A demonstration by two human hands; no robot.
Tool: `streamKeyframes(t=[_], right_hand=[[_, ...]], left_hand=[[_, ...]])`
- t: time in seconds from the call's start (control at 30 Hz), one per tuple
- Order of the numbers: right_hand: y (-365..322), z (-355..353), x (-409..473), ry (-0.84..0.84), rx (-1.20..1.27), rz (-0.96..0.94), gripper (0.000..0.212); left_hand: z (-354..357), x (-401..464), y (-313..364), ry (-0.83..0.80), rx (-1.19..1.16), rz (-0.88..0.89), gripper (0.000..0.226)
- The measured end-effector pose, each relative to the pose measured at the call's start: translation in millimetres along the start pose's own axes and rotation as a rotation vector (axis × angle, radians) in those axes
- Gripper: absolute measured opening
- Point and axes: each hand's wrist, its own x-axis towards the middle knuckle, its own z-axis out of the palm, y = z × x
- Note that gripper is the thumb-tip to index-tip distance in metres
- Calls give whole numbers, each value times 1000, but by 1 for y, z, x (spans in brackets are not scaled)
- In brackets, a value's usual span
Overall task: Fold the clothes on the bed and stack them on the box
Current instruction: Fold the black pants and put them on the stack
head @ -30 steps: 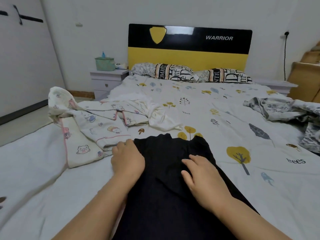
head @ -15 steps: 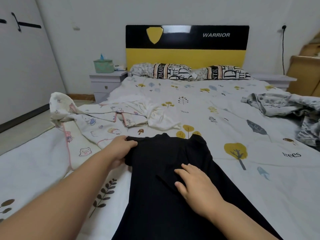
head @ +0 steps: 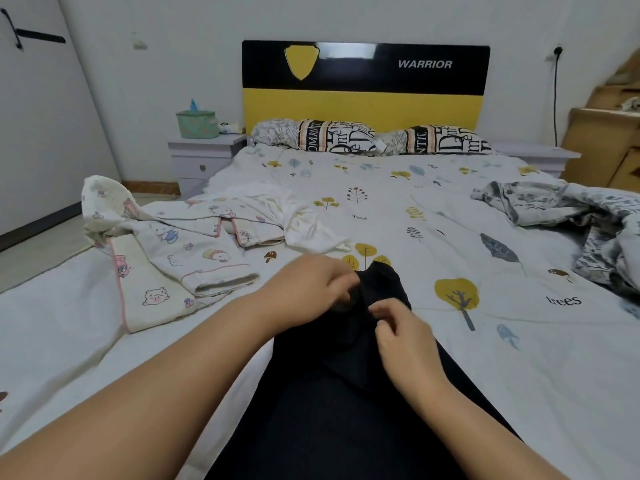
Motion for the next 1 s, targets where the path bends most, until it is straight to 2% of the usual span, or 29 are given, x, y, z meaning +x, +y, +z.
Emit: streamKeyframes(t=[0.07,0.1,0.13,0.23,0.3,0.4,0.43,0.53,0.6,0.63,0.8,0.87,1.0], right_hand=[[1,-4,5,65,25,73,30],[1,-4,8,62,3,85,30],[-1,-3,10,42,-49,71,32],[-7,9,18,-80,-284,-113,46],[-10,19,21,-251,-482,-262,53],[-5,23,20,-483,-769,-279,54],[-2,22,18,-488,-798,-254,55],[9,23,12,-463,-782,-219,61],[15,25,9,-507,-783,-218,68],[15,24,8,-518,-760,-213,65],[1,-9,-6,-313,-583,-244,52],[1,-28,-27,-316,-584,-214,53],[12,-64,-87,-444,-726,-91,57]], left_hand=[[4,3,-14,325,115,-39,23],[7,3,-22,390,171,-80,26],[10,3,-31,375,208,-116,31],[29,2,-56,81,316,-78,43],[41,4,-71,-54,432,-43,48],[45,6,-84,-297,437,-213,60],[46,7,-85,-318,457,-246,62],[53,2,-84,-172,604,-241,71],[61,-6,-81,-199,591,-253,64],[64,-9,-79,-197,582,-267,62],[48,-32,-52,-2,562,-215,60],[46,-60,-39,-47,522,-166,59],[49,-134,-23,-214,506,-181,64]])
